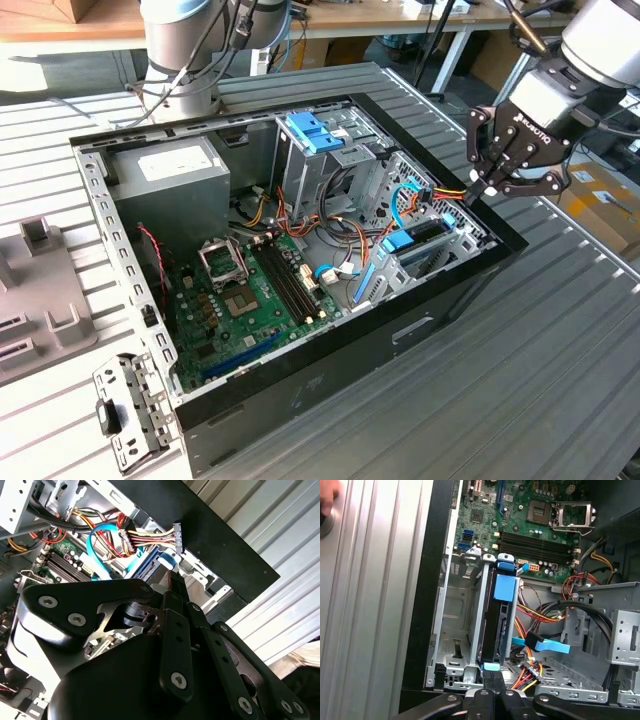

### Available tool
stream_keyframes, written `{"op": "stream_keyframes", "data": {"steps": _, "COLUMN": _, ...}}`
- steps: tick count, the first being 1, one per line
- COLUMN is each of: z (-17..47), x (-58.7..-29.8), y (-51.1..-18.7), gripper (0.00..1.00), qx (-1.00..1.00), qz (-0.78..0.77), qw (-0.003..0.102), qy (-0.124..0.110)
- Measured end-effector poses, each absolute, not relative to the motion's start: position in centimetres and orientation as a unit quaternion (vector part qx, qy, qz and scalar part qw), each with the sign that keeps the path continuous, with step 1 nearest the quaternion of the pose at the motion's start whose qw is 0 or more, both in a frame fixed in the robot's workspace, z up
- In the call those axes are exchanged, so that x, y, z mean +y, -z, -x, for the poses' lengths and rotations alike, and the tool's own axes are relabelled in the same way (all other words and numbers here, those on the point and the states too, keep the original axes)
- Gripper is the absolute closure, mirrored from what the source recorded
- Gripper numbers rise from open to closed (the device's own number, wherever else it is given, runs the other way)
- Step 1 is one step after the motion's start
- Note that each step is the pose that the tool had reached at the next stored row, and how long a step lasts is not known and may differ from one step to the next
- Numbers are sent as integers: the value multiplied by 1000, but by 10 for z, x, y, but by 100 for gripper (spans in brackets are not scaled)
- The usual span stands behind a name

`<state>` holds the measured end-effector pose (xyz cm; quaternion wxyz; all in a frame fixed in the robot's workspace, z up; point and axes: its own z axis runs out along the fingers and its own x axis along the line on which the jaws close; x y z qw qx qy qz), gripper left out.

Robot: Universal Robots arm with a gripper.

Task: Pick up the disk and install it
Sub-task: 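Insert the first disk wire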

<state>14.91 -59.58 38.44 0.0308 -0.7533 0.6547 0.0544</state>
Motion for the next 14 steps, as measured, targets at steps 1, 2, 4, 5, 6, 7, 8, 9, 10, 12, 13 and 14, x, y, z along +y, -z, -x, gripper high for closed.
{"op": "stream_keyframes", "data": {"steps": 1, "z": -149, "x": -596, "y": -384, "gripper": 89, "qx": 652, "qz": 756, "qw": 31, "qy": -54}}
{"op": "stream_keyframes", "data": {"steps": 2, "z": -149, "x": -596, "y": -384, "gripper": 89, "qx": 650, "qz": 757, "qw": 30, "qy": -55}}
{"op": "stream_keyframes", "data": {"steps": 4, "z": -149, "x": -596, "y": -384, "gripper": 89, "qx": 645, "qz": 761, "qw": 30, "qy": -55}}
{"op": "stream_keyframes", "data": {"steps": 5, "z": -149, "x": -596, "y": -384, "gripper": 89, "qx": 642, "qz": 765, "qw": 30, "qy": -55}}
{"op": "stream_keyframes", "data": {"steps": 6, "z": -149, "x": -596, "y": -384, "gripper": 89, "qx": 639, "qz": 766, "qw": 30, "qy": -55}}
{"op": "stream_keyframes", "data": {"steps": 7, "z": -149, "x": -596, "y": -384, "gripper": 89, "qx": 637, "qz": 768, "qw": 30, "qy": -55}}
{"op": "stream_keyframes", "data": {"steps": 8, "z": -149, "x": -596, "y": -384, "gripper": 89, "qx": 633, "qz": 772, "qw": 29, "qy": -55}}
{"op": "stream_keyframes", "data": {"steps": 9, "z": -149, "x": -596, "y": -384, "gripper": 89, "qx": 630, "qz": 774, "qw": 29, "qy": -55}}
{"op": "stream_keyframes", "data": {"steps": 10, "z": -149, "x": -596, "y": -384, "gripper": 89, "qx": 627, "qz": 776, "qw": 29, "qy": -55}}
{"op": "stream_keyframes", "data": {"steps": 12, "z": -149, "x": -596, "y": -384, "gripper": 89, "qx": 621, "qz": 781, "qw": 28, "qy": -56}}
{"op": "stream_keyframes", "data": {"steps": 13, "z": -149, "x": -596, "y": -384, "gripper": 89, "qx": 618, "qz": 784, "qw": 28, "qy": -56}}
{"op": "stream_keyframes", "data": {"steps": 14, "z": -149, "x": -596, "y": -384, "gripper": 89, "qx": 612, "qz": 788, "qw": 28, "qy": -56}}
